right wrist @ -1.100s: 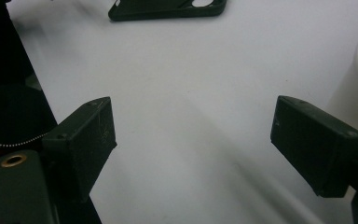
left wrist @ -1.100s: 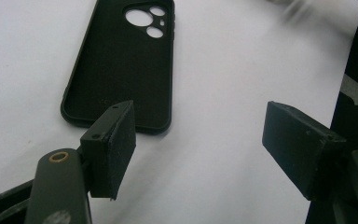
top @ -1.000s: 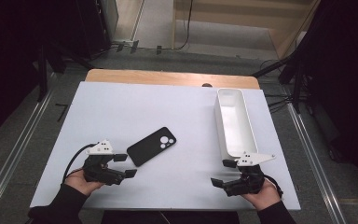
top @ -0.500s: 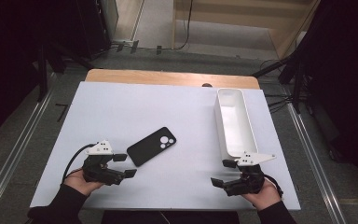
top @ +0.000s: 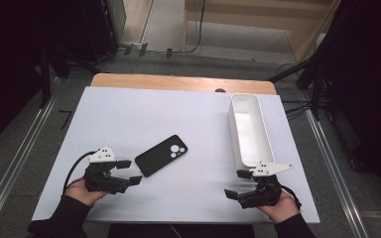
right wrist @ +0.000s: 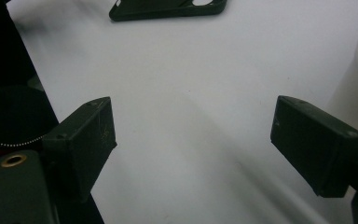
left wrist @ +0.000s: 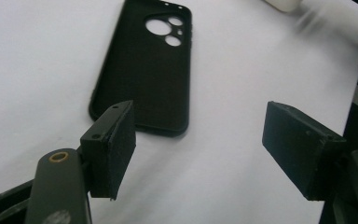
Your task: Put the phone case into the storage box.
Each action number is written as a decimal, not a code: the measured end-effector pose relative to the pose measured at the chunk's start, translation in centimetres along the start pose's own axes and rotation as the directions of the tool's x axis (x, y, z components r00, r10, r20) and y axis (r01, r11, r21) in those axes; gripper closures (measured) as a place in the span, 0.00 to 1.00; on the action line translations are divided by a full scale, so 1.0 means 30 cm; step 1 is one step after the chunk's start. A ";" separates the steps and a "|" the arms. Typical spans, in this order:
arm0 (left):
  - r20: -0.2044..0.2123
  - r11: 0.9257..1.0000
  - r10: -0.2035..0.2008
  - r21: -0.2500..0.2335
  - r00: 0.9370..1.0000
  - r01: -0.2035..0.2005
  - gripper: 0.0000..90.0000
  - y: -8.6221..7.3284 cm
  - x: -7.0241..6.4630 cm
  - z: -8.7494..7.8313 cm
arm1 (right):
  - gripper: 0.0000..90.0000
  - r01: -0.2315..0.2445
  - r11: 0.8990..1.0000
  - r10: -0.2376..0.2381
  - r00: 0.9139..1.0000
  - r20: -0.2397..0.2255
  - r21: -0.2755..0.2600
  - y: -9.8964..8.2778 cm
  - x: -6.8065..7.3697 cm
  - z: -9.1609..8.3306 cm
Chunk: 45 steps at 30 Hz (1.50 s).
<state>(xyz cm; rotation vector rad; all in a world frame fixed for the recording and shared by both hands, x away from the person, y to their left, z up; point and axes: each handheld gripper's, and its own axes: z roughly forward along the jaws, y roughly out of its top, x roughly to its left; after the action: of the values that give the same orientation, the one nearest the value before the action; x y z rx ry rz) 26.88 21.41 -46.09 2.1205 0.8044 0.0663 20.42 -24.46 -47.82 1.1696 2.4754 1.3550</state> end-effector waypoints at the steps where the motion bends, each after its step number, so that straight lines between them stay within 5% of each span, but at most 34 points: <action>1: -0.011 1.000 0.002 0.002 1.000 -0.002 0.29 0.000 0.002 -0.002 | 0.14 -0.001 1.000 0.001 1.000 0.000 0.000 0.000 0.000 0.000; 15: -0.055 1.000 0.004 -0.027 0.998 -0.006 0.29 0.019 0.047 -0.009 | 0.14 -0.003 1.000 0.003 1.000 0.005 0.005 0.001 -0.002 0.002; 24: -0.041 0.998 0.055 -0.036 0.998 -0.057 0.29 0.048 0.060 0.013 | 0.14 0.001 1.000 -0.001 1.000 -0.001 0.007 0.001 -0.006 0.007; 42: -0.005 0.997 0.074 -0.016 0.997 -0.074 0.29 0.136 0.070 0.087 | 0.14 0.001 1.000 -0.001 1.000 0.000 0.018 -0.001 -0.005 0.008; 45: 0.036 0.996 0.093 -0.017 0.995 -0.092 0.15 0.158 0.067 0.096 | 0.14 0.002 1.000 -0.002 1.000 -0.001 0.019 -0.001 -0.006 0.008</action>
<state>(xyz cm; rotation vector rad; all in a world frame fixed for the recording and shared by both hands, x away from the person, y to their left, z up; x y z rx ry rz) 31.85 18.47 -44.91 2.1377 0.6821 0.0824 20.63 -24.40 -48.04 1.1700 2.4946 1.3343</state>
